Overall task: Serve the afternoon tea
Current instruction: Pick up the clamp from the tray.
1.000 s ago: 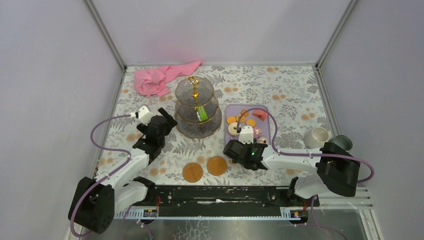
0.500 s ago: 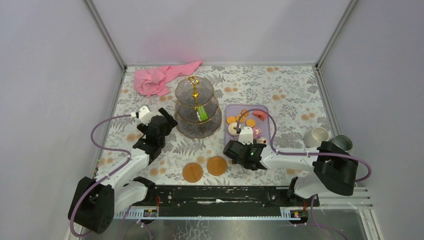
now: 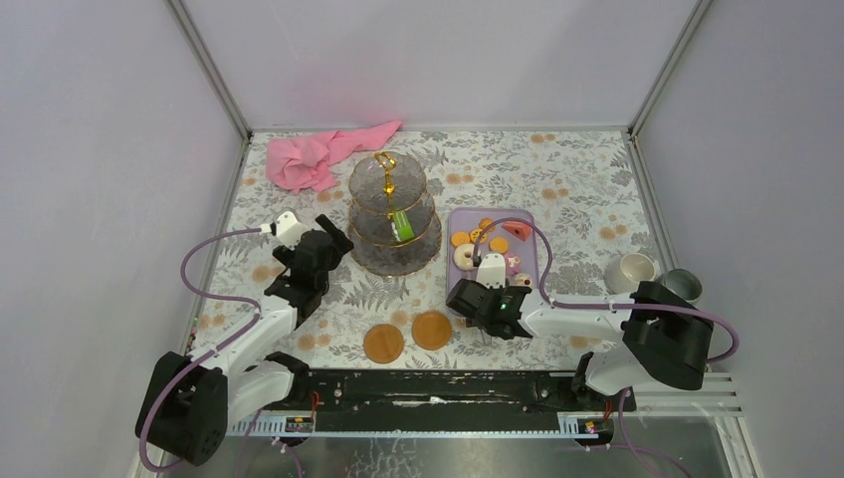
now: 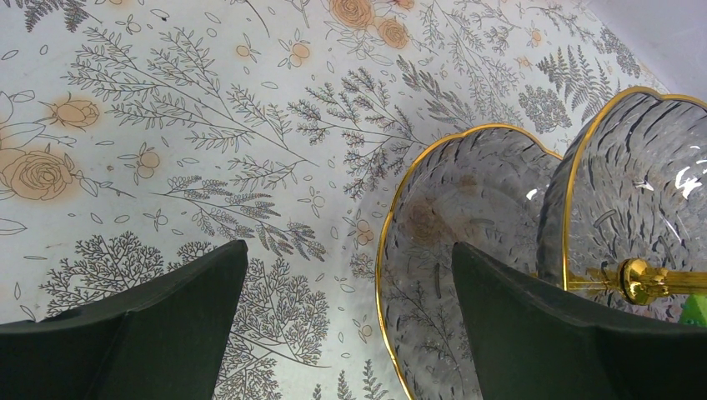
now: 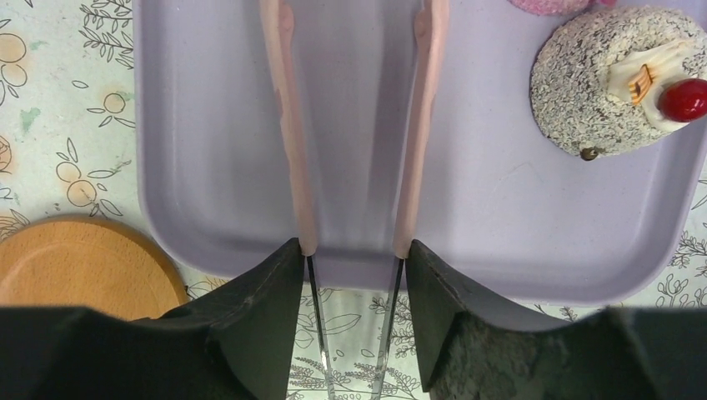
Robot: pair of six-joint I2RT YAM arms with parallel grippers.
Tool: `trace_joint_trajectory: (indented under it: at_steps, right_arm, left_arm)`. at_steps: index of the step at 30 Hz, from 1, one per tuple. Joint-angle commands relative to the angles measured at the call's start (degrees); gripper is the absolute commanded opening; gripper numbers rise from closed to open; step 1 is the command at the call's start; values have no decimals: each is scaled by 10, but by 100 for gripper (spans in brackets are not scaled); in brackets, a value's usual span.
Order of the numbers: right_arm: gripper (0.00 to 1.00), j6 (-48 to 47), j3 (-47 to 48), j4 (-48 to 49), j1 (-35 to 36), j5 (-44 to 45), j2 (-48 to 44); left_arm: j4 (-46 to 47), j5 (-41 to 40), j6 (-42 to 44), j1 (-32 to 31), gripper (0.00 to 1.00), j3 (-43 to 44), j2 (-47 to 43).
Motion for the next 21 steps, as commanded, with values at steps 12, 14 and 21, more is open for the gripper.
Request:
trace_joint_trajectory:
  at_steps: [12, 14, 21]
  right_arm:
    - [49, -42, 25, -24, -4, -21, -49]
    - [48, -46, 26, -26, -5, -23, -55]
    - [48, -66, 50, -60, -5, -22, -88]
  left_arm:
    - [21, -21, 6, -2, 100, -3, -2]
    - [21, -21, 6, -2, 100, -3, -2]
    - [24, -20, 4, -2, 100, -4, -2]
